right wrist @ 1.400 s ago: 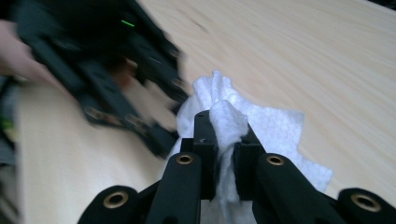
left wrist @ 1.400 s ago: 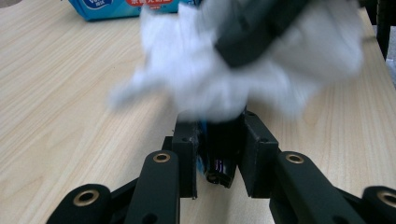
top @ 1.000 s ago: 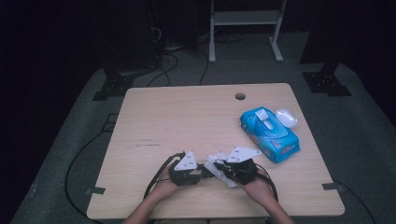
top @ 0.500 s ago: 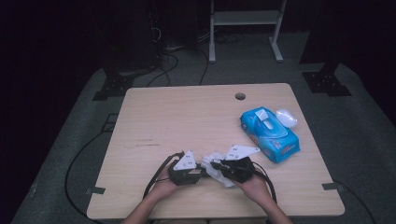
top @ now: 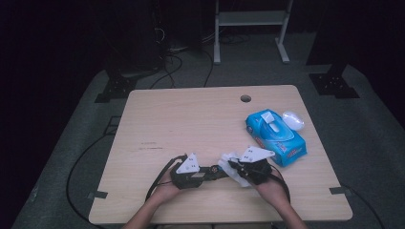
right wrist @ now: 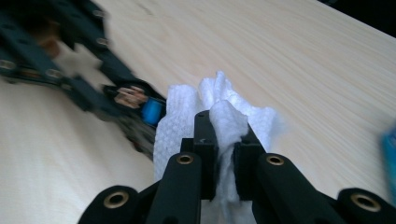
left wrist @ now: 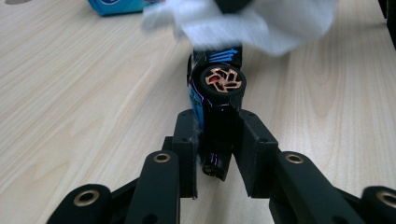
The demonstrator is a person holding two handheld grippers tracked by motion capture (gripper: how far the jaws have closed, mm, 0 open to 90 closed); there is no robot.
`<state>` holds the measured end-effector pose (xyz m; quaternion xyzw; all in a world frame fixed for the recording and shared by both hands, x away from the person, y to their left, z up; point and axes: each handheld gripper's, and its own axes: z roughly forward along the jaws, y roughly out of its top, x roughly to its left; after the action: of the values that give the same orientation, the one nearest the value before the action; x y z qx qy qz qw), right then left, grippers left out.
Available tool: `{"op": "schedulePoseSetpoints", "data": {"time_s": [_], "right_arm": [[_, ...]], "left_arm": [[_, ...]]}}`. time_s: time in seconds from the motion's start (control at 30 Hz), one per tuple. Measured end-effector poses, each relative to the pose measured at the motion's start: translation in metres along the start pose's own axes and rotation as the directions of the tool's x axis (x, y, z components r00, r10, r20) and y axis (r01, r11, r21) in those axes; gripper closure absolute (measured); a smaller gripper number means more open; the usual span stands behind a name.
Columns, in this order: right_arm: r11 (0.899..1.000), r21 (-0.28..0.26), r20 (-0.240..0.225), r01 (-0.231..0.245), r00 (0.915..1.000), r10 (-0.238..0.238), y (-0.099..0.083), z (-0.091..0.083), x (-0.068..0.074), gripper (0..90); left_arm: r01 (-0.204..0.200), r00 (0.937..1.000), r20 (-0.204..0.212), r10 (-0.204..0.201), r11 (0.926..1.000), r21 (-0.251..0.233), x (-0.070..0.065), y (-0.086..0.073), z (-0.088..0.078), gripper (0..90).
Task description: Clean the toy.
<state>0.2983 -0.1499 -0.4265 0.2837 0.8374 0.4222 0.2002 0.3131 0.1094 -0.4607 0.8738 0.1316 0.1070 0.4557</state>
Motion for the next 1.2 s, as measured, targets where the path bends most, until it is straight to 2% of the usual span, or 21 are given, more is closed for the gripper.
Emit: {"op": "schedulePoseSetpoints", "data": {"time_s": [0.1, 0.13, 0.17, 0.23, 0.27, 0.33, 0.37, 0.43, 0.57, 0.63, 0.77, 0.83, 0.9, 0.97, 1.03, 1.07, 1.13, 1.2], "right_arm": [[0.997, -0.013, 0.009, -0.081, 0.9967, 0.081, -0.005, -0.006, -0.013, 82.8], [0.994, -0.021, -0.011, -0.107, 0.9942, 0.107, -0.006, -0.005, -0.014, 82.8], [0.994, -0.025, -0.027, -0.111, 0.9935, 0.110, -0.005, -0.004, -0.011, 82.8], [0.995, -0.033, -0.072, -0.097, 0.9930, 0.094, -0.003, 0.001, -0.003, 82.8], [0.997, -0.032, -0.090, -0.075, 0.9934, 0.072, -0.001, 0.004, 0.002, 82.6], [0.999, -0.025, -0.076, -0.030, 0.9967, 0.028, 0.001, 0.006, 0.008, 82.7], [0.999, -0.022, -0.075, -0.036, 0.9966, 0.035, 0.001, 0.005, 0.005, 82.7], [0.998, -0.022, -0.031, -0.056, 0.9980, 0.055, -0.003, 0.001, -0.004, 82.8], [0.994, -0.018, 0.045, -0.110, 0.9929, 0.110, -0.011, -0.009, -0.026, 82.8], [0.991, -0.028, 0.035, -0.132, 0.9905, 0.133, -0.013, -0.011, -0.029, 82.8], [0.995, -0.027, 0.015, -0.098, 0.9950, 0.099, -0.010, -0.006, -0.019, 82.8], [0.995, -0.024, 0.012, -0.099, 0.9949, 0.100, -0.010, -0.006, -0.021, 82.8], [0.994, -0.015, 0.039, -0.108, 0.9933, 0.109, -0.011, -0.008, -0.025, 82.8], [0.992, -0.020, 0.043, -0.129, 0.9907, 0.129, -0.013, -0.011, -0.028, 82.8], [0.990, -0.032, 0.016, -0.136, 0.9904, 0.137, -0.012, -0.009, -0.025, 82.8], [0.991, -0.035, 0.001, -0.131, 0.9914, 0.131, -0.010, -0.006, -0.021, 82.8], [0.994, -0.037, -0.005, -0.104, 0.9946, 0.104, -0.007, -0.001, -0.013, 82.7], [0.995, -0.046, -0.054, -0.089, 0.9948, 0.087, -0.004, 0.004, -0.004, 82.5]], "left_arm": [[0.011, 0.9999, -0.001, -0.011, 0.9999, -0.004, 0.001, -0.001, -0.001, 70.9], [0.010, 0.9999, -0.002, -0.010, 0.9999, -0.004, 0.002, -0.002, -0.002, 70.9], [0.011, 0.9999, -0.004, -0.011, 0.9999, -0.004, 0.003, -0.002, -0.002, 70.8], [0.016, 0.9999, -0.006, -0.016, 0.9999, -0.001, 0.004, -0.002, -0.003, 70.7], [0.017, 0.9998, -0.009, -0.017, 0.9999, -0.001, 0.004, -0.003, -0.004, 70.7], [0.021, 0.9997, -0.012, -0.021, 0.9998, -0.003, 0.005, -0.003, -0.006, 70.7], [0.016, 0.9997, -0.017, -0.016, 0.9999, 0.002, 0.005, -0.003, -0.007, 70.8], [0.019, 0.9997, -0.017, -0.019, 0.9998, -0.003, 0.005, -0.004, -0.007, 70.9], [0.016, 0.9997, -0.019, -0.016, 0.9999, -0.001, 0.005, -0.004, -0.007, 71.1], [0.015, 0.9997, -0.020, -0.015, 0.9999, 0.000, 0.006, -0.004, -0.007, 71.1], [0.017, 0.9996, -0.024, -0.017, 0.9998, 0.006, 0.008, -0.005, -0.009, 70.9], [0.018, 0.9995, -0.026, -0.018, 0.9998, 0.003, 0.007, -0.005, -0.009, 71.0], [0.014, 0.9996, -0.026, -0.014, 0.9999, 0.006, 0.007, -0.005, -0.009, 71.0], [0.014, 0.9996, -0.026, -0.014, 0.9999, 0.006, 0.007, -0.005, -0.009, 70.9], [0.033, 0.9992, -0.022, -0.033, 0.9995, -0.006, 0.008, -0.004, -0.008, 69.7], [0.049, 0.9986, -0.021, -0.049, 0.9987, -0.013, 0.008, -0.003, -0.008, 66.1], [0.057, 0.9982, -0.019, -0.057, 0.9983, -0.015, 0.009, 0.000, -0.006, 61.8], [0.064, 0.9978, -0.018, -0.064, 0.9980, -0.006, 0.008, 0.002, -0.003, 57.5]]}}
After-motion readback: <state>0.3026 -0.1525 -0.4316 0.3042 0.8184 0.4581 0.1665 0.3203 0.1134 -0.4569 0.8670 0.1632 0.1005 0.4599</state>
